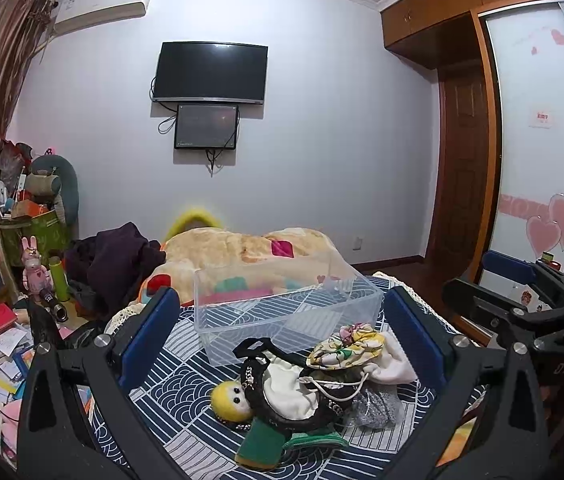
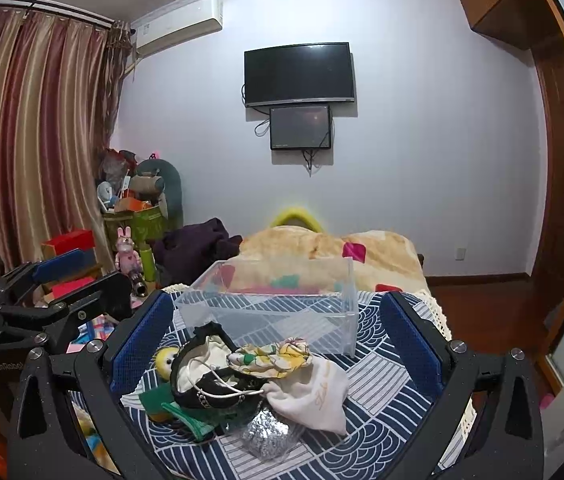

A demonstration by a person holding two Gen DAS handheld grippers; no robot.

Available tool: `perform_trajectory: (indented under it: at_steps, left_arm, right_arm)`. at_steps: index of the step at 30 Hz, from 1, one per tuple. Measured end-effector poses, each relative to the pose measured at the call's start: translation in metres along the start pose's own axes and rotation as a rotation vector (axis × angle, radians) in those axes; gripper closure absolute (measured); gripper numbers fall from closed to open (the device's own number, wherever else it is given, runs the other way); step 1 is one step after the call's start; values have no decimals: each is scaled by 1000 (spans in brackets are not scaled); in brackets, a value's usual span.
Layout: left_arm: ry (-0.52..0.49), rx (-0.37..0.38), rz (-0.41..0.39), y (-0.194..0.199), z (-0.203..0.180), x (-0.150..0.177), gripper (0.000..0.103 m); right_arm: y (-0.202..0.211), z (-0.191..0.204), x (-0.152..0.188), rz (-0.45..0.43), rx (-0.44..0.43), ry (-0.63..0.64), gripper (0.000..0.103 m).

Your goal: Organize soft objects

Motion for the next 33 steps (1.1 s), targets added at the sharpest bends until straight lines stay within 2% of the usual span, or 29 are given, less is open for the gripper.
perform_trajectory:
  at_steps: [33]
  left_arm:
    - [-8,4,-4,4,-1,0,0]
  right_arm:
    - [3,0,-5,-14,-4,-2,0]
Point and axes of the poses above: each gripper's, at about its wrist camera, not at the fingertips, and y roughly against the way its jaws point, z to its left, x to its underside, the point moved 2 cm from there along -y, roughly the way its jaws point, and after that the axes turned 6 degrees about -z, right-handed, at the moved point
